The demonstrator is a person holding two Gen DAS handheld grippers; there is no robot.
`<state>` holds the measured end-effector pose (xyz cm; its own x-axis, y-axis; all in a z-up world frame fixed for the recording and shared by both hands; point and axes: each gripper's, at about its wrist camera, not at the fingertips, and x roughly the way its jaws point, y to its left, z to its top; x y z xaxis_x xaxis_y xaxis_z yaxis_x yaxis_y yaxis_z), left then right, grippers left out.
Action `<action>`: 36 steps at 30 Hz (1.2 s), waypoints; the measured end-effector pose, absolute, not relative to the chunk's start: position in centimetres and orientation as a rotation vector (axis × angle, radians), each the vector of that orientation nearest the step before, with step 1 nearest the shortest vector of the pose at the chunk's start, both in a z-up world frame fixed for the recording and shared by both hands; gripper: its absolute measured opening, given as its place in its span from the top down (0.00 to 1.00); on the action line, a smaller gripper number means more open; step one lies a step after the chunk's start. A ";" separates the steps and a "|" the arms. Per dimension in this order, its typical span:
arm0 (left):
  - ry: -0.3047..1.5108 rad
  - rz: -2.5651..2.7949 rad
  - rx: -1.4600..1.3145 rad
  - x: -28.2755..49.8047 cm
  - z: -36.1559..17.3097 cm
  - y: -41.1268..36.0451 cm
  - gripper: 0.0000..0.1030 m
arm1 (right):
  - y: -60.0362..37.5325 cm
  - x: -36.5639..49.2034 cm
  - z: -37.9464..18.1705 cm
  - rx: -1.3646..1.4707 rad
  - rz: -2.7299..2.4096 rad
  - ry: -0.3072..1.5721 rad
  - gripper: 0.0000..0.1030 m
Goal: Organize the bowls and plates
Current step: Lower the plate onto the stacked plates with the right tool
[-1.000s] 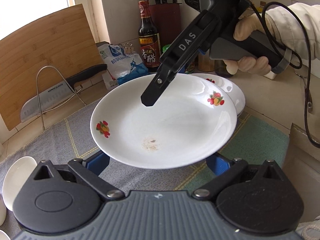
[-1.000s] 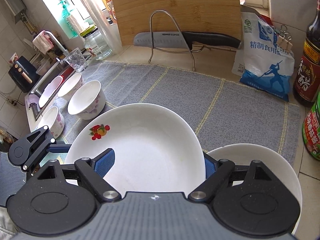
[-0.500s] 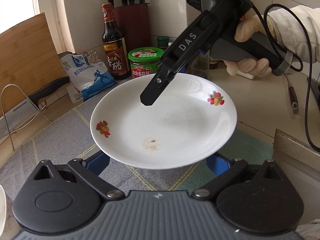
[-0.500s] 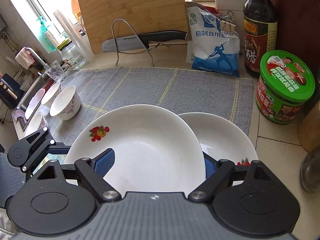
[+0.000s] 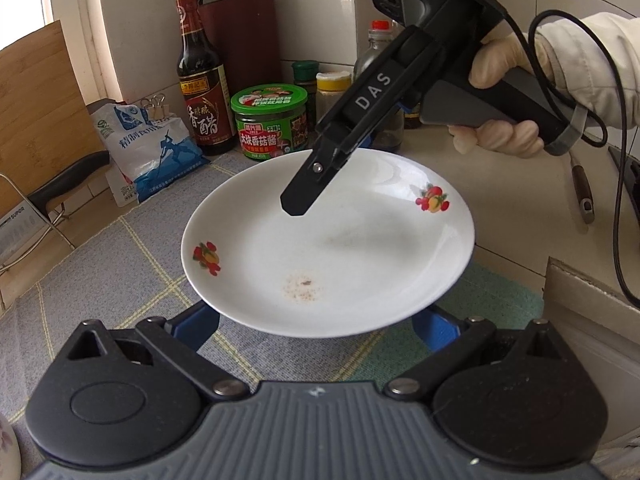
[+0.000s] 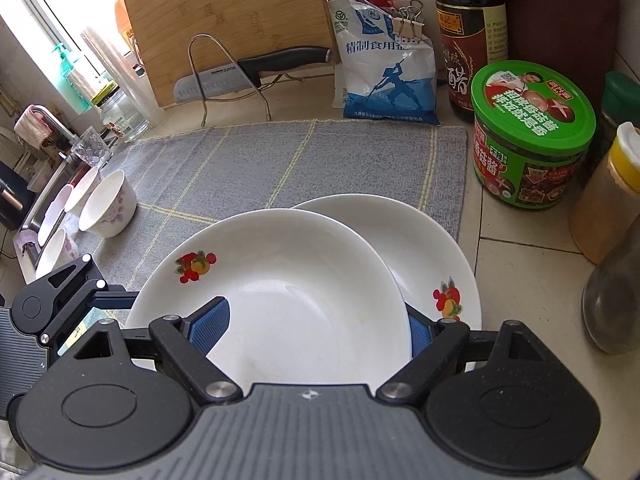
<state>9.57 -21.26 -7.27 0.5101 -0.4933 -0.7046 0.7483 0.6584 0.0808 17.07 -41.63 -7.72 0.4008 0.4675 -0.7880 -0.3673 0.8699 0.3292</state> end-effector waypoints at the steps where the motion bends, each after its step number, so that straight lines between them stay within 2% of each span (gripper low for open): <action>1: 0.702 -0.772 0.405 9.7 -7.3 -21.3 0.01 | -41.7 17.2 -7.8 0.108 0.527 1.032 0.11; 36: 0.713 -0.794 0.441 12.9 -8.4 -22.6 0.01 | -43.9 16.2 -7.9 0.121 0.455 1.043 0.11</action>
